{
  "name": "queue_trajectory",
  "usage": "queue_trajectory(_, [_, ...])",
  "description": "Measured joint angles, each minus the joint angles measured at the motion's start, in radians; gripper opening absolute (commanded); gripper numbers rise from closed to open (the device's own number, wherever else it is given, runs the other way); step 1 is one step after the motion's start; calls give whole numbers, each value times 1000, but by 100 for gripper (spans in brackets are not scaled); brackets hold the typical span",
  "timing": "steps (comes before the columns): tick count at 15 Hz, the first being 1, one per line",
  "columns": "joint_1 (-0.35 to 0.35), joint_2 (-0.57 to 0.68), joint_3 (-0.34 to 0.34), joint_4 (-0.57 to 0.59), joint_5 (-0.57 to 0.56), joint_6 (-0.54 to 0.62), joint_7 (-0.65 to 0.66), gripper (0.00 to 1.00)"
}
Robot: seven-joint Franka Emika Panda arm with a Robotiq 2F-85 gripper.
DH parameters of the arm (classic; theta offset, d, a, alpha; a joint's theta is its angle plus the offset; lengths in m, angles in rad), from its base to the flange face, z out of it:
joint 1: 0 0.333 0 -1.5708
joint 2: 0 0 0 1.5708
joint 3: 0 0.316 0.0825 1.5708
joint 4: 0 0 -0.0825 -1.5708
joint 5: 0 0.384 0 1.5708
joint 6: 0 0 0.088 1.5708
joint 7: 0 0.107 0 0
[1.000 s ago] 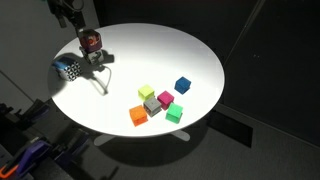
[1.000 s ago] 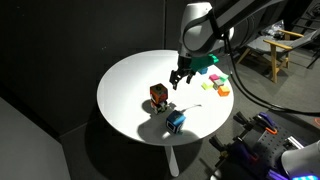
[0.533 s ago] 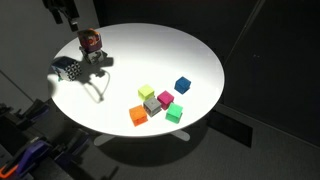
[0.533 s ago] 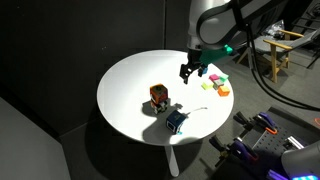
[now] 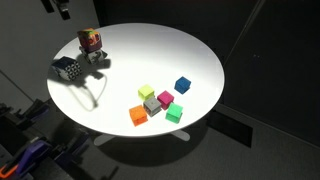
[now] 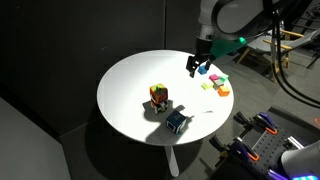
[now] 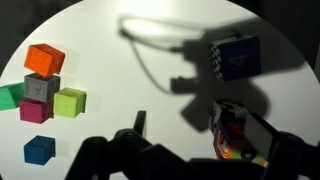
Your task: Pick up the square toy on the right and put it on top of the square toy at the back of the table.
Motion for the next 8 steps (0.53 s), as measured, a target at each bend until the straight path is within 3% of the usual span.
queue_trajectory(8, [0, -81, 0, -48, 4, -42, -36, 100])
